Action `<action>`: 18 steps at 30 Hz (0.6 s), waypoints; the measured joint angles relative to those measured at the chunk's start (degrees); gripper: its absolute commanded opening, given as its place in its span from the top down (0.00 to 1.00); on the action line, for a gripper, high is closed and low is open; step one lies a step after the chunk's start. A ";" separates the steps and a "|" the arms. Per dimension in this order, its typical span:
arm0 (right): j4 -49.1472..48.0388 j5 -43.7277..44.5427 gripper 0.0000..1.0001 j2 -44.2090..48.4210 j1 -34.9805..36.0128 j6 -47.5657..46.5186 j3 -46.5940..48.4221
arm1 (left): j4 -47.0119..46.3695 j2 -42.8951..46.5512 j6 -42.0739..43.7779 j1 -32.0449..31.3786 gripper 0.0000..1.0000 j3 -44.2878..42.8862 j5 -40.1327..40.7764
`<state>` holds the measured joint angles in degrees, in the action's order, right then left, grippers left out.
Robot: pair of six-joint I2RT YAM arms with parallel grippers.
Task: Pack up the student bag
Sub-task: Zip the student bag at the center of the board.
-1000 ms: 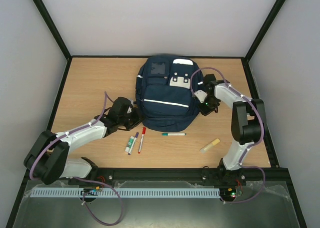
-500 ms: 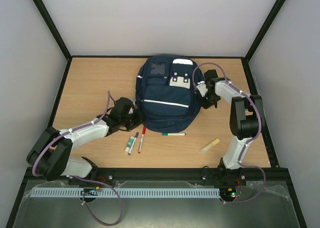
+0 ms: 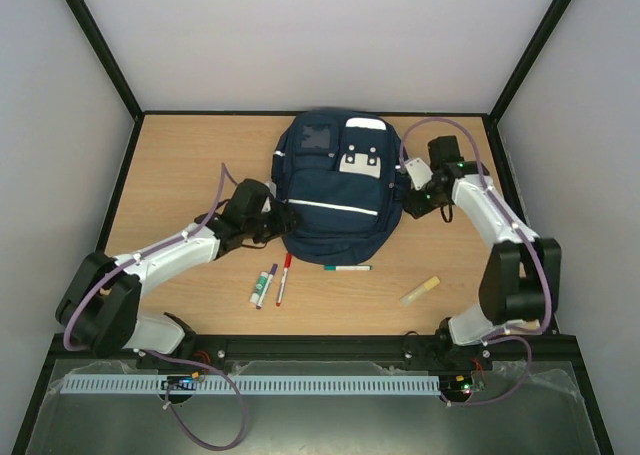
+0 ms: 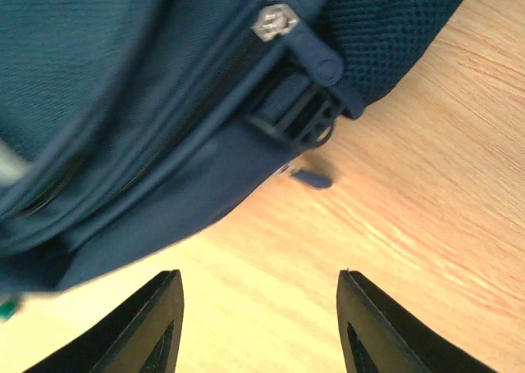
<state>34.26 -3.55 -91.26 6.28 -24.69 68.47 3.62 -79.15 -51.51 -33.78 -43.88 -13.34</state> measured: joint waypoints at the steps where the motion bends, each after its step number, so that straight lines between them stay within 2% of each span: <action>1: 0.68 -0.85 0.48 2.32 0.00 -0.68 -0.72 | 0.50 0.02 0.90 0.00 0.33 -0.68 0.26; 8: 8.11 -4.17 0.48 16.57 0.00 -7.48 -6.51 | 2.82 0.37 5.55 0.00 0.30 -2.71 1.55; 14: 12.02 -7.82 0.48 24.06 0.42 -10.71 -12.70 | 6.14 -0.07 10.64 0.00 0.37 -5.55 2.82; 18: 10.64 -7.72 0.48 26.12 4.17 -9.73 -15.52 | 8.52 -2.08 15.15 0.00 0.38 -9.86 4.63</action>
<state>44.91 -11.27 -65.14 10.46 -34.41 52.95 12.14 -81.23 -36.36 -33.78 -53.74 -8.71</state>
